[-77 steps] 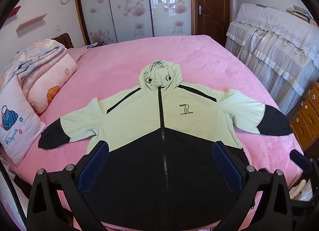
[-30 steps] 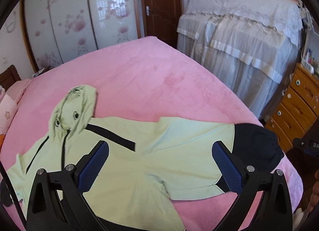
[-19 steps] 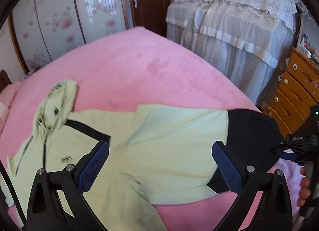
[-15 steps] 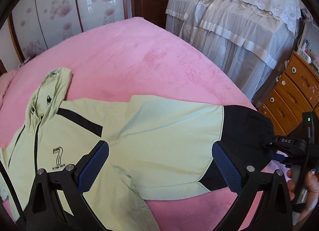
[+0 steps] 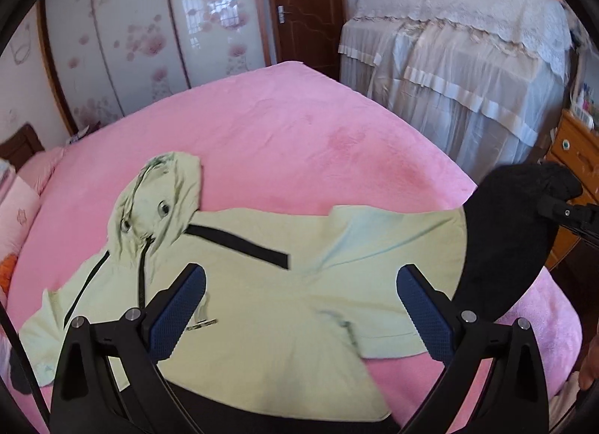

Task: Fold large clothes
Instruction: 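Lift the black sleeve with the right tool and lay it across the jacket front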

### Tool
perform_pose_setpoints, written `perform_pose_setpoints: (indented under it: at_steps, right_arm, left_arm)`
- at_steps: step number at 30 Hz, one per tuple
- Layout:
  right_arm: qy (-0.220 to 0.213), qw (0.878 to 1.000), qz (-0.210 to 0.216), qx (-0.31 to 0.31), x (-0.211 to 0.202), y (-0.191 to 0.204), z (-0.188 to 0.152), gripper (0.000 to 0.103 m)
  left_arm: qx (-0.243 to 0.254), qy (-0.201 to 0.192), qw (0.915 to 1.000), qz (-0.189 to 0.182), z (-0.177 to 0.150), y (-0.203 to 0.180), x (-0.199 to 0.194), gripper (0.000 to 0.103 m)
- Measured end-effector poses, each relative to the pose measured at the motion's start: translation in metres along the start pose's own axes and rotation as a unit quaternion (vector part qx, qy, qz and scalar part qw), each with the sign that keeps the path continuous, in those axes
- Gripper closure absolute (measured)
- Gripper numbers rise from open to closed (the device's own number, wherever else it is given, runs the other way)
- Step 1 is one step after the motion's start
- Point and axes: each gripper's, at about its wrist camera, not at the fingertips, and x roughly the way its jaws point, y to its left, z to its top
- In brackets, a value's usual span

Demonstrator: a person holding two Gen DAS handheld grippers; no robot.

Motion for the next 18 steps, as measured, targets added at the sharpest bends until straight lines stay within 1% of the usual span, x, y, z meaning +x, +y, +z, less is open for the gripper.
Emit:
perform_pose_setpoints:
  at_steps: [3, 5, 7, 8, 10, 12, 13, 15, 16, 17, 18]
  right_arm:
    - [0.011, 0.997, 0.051, -0.051, 0.005, 0.061, -0.013, 0.096]
    - [0.025, 0.993, 0.073, -0.091, 0.022, 0.104, -0.031, 0.096]
    - [0.045, 0.988, 0.083, -0.121, 0.046, 0.136, -0.052, 0.096]
    - [0.056, 0.986, 0.080, -0.138, 0.062, 0.151, -0.066, 0.096]
    - [0.079, 0.981, 0.065, -0.167, 0.094, 0.171, -0.094, 0.095]
    - [0.112, 0.974, 0.041, -0.194, 0.129, 0.181, -0.122, 0.094]
    - [0.137, 0.968, 0.028, -0.208, 0.148, 0.184, -0.140, 0.093]
    - [0.171, 0.961, 0.034, -0.215, 0.164, 0.179, -0.164, 0.091]
    - [0.187, 0.958, 0.036, -0.213, 0.168, 0.176, -0.173, 0.087]
    - [0.193, 0.958, 0.034, -0.211, 0.168, 0.173, -0.177, 0.086]
    - [0.193, 0.958, 0.033, -0.208, 0.164, 0.171, -0.179, 0.082]
  left_arm:
    - [-0.036, 0.001, 0.9994, 0.000, -0.005, 0.053, -0.009, 0.001]
    - [-0.055, 0.004, 0.9985, 0.004, -0.013, 0.086, -0.012, 0.001]
    - [-0.073, 0.003, 0.9973, 0.013, -0.025, 0.119, -0.012, 0.001]
    - [-0.080, 0.005, 0.9966, 0.019, -0.032, 0.132, -0.010, 0.001]
    - [-0.090, 0.025, 0.9953, 0.027, -0.048, 0.156, -0.001, 0.001]
    - [-0.100, 0.051, 0.9934, 0.025, -0.065, 0.173, 0.012, 0.001]
    - [-0.103, 0.059, 0.9927, 0.023, -0.073, 0.178, 0.018, 0.001]
    - [-0.109, 0.078, 0.9909, 0.014, -0.087, 0.187, 0.030, 0.001]
    - [-0.111, 0.084, 0.9903, 0.009, -0.094, 0.187, 0.034, 0.001]
    - [-0.111, 0.090, 0.9897, 0.002, -0.099, 0.186, 0.037, 0.001]
    - [-0.111, 0.096, 0.9892, -0.008, -0.103, 0.185, 0.041, 0.001]
